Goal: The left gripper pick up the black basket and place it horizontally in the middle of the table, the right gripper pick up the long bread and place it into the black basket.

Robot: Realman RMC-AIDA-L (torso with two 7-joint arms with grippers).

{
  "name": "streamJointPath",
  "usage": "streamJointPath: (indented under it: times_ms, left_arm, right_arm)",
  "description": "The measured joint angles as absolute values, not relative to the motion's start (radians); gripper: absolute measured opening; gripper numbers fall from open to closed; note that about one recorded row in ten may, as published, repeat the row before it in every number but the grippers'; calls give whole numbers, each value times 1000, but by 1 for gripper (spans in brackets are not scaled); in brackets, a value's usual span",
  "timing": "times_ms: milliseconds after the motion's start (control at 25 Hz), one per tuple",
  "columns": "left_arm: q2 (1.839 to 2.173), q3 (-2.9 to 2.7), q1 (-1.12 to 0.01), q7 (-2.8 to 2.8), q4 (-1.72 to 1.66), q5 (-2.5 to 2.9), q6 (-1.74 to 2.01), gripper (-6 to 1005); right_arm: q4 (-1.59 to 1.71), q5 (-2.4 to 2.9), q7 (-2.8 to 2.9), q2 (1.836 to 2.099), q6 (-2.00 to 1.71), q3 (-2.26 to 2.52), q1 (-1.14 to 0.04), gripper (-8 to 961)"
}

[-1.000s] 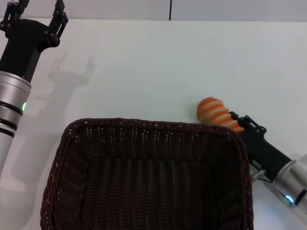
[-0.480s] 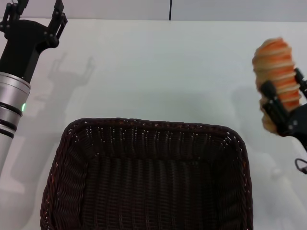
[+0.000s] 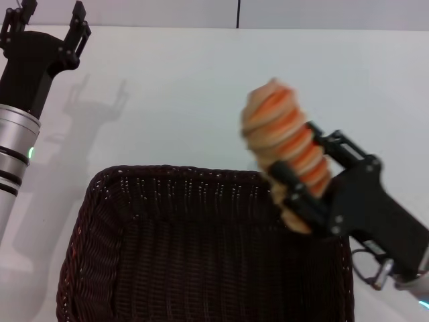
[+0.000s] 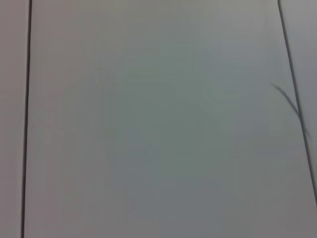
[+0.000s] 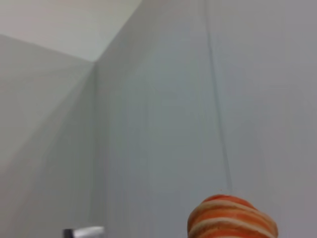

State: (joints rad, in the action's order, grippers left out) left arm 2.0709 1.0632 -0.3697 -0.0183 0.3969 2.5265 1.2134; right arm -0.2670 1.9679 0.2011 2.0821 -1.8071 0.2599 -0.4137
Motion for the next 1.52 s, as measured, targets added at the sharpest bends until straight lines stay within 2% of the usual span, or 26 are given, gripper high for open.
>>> streamJointPath:
  times_ms: [160, 560, 720, 1000, 1520]
  left_arm:
    - [2071, 1065, -368, -18, 397, 2526, 1213, 758]
    - [2070, 1072, -366, -17, 394, 2525, 1213, 758]
    - [2070, 1077, -367, -18, 392, 2524, 1213, 758]
    - [2068, 1118, -345, -23, 391, 2521, 1213, 758]
    - [2071, 1214, -299, -16, 358, 2521, 1213, 759]
  right_arm:
    - [-278, 1983, 203, 2082, -1789, 262, -425, 582]
    - [-268, 1988, 269, 2079, -1776, 257, -444, 849]
    - [-259, 1931, 261, 2079, -1783, 175, -406, 849]
    - [-176, 1563, 243, 2078, -1786, -105, -254, 849]
    - [-153, 1249, 236, 2083, -1767, -183, -176, 849]
